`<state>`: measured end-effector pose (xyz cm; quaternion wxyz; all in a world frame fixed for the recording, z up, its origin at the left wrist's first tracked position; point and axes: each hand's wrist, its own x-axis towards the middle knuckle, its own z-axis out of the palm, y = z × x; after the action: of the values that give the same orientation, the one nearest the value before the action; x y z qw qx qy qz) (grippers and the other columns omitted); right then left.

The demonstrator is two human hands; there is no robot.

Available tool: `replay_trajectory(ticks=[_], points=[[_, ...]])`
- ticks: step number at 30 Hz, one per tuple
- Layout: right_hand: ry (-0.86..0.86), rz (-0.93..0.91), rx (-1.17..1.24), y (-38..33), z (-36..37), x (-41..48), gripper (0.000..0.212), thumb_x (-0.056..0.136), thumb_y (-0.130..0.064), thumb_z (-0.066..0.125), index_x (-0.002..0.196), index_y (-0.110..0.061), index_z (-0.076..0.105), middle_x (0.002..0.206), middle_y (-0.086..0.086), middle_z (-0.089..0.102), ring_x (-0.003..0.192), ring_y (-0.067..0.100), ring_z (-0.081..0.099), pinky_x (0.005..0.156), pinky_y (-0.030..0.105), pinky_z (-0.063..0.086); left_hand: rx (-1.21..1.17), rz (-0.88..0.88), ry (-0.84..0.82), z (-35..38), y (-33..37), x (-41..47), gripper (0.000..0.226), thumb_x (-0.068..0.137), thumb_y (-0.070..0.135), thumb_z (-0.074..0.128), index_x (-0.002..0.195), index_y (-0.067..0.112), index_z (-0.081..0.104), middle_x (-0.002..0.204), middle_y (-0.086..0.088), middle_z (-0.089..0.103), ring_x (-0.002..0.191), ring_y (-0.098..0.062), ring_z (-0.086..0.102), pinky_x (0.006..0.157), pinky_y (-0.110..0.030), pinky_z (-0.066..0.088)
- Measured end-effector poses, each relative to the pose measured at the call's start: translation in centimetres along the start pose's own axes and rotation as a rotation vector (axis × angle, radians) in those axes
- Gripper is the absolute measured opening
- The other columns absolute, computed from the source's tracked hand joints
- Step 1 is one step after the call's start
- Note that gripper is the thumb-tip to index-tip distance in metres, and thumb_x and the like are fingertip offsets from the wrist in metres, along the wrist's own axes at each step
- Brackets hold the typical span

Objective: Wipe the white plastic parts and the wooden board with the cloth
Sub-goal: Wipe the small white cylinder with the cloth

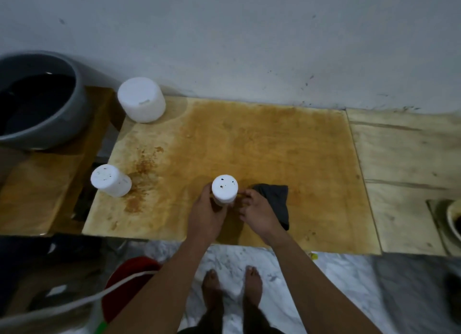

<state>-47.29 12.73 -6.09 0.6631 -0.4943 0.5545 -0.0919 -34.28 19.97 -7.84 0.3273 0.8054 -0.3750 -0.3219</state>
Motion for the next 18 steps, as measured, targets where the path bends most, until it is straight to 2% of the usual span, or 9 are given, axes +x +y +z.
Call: replay_trajectory(ticks=[1,4,6,8,14,18], points=[[0.007,-0.009,-0.017,0.0,0.1,-0.1,0.044,0.094,0.016,0.042,0.131,-0.007,0.047,0.103,0.002,0.058,0.1,0.028,0.06,0.081,0.042,0.051,0.005,0.011,-0.003,-0.1,-0.2,0.0,0.073,0.087,0.03,0.079,0.15,0.022,0.042,0.14,-0.005,0.063,0.125,-0.028,0.06,0.091,-0.045,0.056],[0.036,-0.086,-0.188,0.7,0.7,0.0,0.043,0.093,0.004,0.052,0.132,-0.015,0.05,0.115,-0.003,0.061,0.1,0.01,0.06,0.077,0.023,0.054,0.005,0.021,-0.016,-0.4,-0.3,0.0,0.075,0.086,0.039,0.079,0.149,0.022,0.041,0.138,-0.003,0.063,0.123,-0.026,0.061,0.088,-0.043,0.057],[0.083,-0.141,-0.258,1.2,1.6,0.1,0.044,0.091,-0.006,0.059,0.132,-0.018,0.051,0.121,-0.002,0.063,0.106,0.012,0.061,0.089,0.033,0.055,-0.003,0.023,-0.018,-0.6,-0.3,0.1,0.075,0.085,0.043,0.079,0.147,0.023,0.041,0.135,-0.002,0.064,0.12,-0.024,0.062,0.085,-0.042,0.058],[0.153,-0.171,-0.278,1.6,2.5,0.4,0.042,0.092,-0.014,0.062,0.131,-0.019,0.05,0.119,-0.003,0.064,0.106,0.015,0.062,0.091,0.041,0.055,-0.014,0.02,-0.027,-0.9,-0.3,0.3,0.077,0.084,0.044,0.079,0.147,0.023,0.04,0.135,-0.002,0.065,0.119,-0.024,0.063,0.084,-0.042,0.058],[0.317,-0.219,-0.362,1.6,4.1,1.2,0.043,0.092,-0.018,0.062,0.132,-0.017,0.047,0.126,0.006,0.061,0.111,0.024,0.061,0.088,0.041,0.055,-0.033,0.018,-0.024,-1.2,-0.5,0.6,0.072,0.083,0.048,0.079,0.14,0.022,0.044,0.131,0.0,0.066,0.115,-0.021,0.064,0.08,-0.033,0.054],[0.331,-0.228,-0.4,1.8,4.5,1.3,0.041,0.092,-0.016,0.061,0.131,-0.016,0.047,0.124,0.007,0.059,0.109,0.025,0.061,0.086,0.044,0.055,-0.056,0.006,0.01,-1.6,-0.5,0.5,0.077,0.08,0.057,0.078,0.141,0.024,0.044,0.135,0.001,0.062,0.121,-0.021,0.059,0.09,-0.045,0.057]])
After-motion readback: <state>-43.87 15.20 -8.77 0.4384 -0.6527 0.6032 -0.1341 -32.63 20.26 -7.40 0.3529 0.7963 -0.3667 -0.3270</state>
